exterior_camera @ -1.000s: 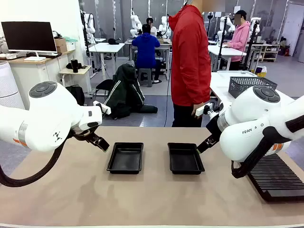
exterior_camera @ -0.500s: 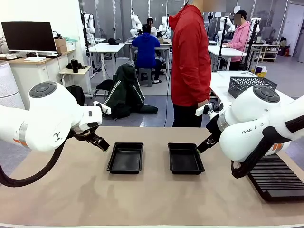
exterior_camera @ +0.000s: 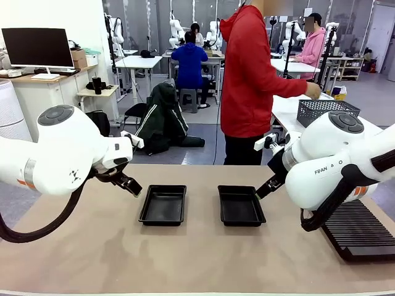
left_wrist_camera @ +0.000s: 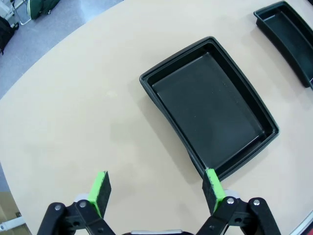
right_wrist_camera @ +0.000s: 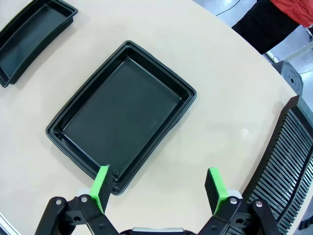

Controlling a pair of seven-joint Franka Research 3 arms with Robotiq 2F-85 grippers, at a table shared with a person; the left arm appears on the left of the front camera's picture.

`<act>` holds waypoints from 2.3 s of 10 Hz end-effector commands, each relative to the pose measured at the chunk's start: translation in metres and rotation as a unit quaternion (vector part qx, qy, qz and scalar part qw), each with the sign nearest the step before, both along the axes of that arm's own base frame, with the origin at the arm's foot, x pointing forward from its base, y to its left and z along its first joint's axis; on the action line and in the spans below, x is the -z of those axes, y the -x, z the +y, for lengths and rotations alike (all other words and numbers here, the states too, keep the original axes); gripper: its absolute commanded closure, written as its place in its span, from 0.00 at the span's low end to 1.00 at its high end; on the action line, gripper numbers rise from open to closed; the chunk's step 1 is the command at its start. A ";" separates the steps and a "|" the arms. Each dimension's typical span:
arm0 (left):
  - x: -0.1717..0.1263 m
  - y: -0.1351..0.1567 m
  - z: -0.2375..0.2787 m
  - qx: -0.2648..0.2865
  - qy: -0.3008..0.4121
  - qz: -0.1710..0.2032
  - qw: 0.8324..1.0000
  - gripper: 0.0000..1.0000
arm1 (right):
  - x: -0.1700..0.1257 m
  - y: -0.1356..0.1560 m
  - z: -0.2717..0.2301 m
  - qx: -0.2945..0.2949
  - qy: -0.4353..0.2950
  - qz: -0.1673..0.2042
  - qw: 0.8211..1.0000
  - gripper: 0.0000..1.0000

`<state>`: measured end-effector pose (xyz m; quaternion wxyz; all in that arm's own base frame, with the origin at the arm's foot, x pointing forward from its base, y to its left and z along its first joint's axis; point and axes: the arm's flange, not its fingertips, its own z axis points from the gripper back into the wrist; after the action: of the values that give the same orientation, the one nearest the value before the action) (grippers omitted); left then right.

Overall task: Inspect and transfer BCBs to ESD trays.
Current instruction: Pick up the Blank PCB from the PCB Rack and place it in the left ESD tray.

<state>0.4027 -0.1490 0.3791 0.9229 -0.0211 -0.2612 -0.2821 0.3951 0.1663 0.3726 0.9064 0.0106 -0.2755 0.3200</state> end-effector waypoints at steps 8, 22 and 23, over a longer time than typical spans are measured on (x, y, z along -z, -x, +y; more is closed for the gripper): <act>-0.242 0.047 0.112 -0.030 0.156 0.200 0.967 0.00 | -0.266 0.049 -0.104 0.088 -0.162 0.177 0.967 0.00; -0.307 0.114 0.157 -0.043 0.238 0.159 0.957 0.00 | -0.378 0.088 -0.290 0.157 -0.328 0.201 0.910 0.00; -0.307 0.114 0.157 -0.043 0.238 0.159 0.957 0.00 | -0.387 0.089 -0.295 0.164 -0.321 0.195 0.912 0.00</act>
<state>0.2859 0.0064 0.6881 0.9304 -0.2763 -0.1741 -0.1663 0.3008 -0.1234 0.7579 0.9299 0.3183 -0.1785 0.0457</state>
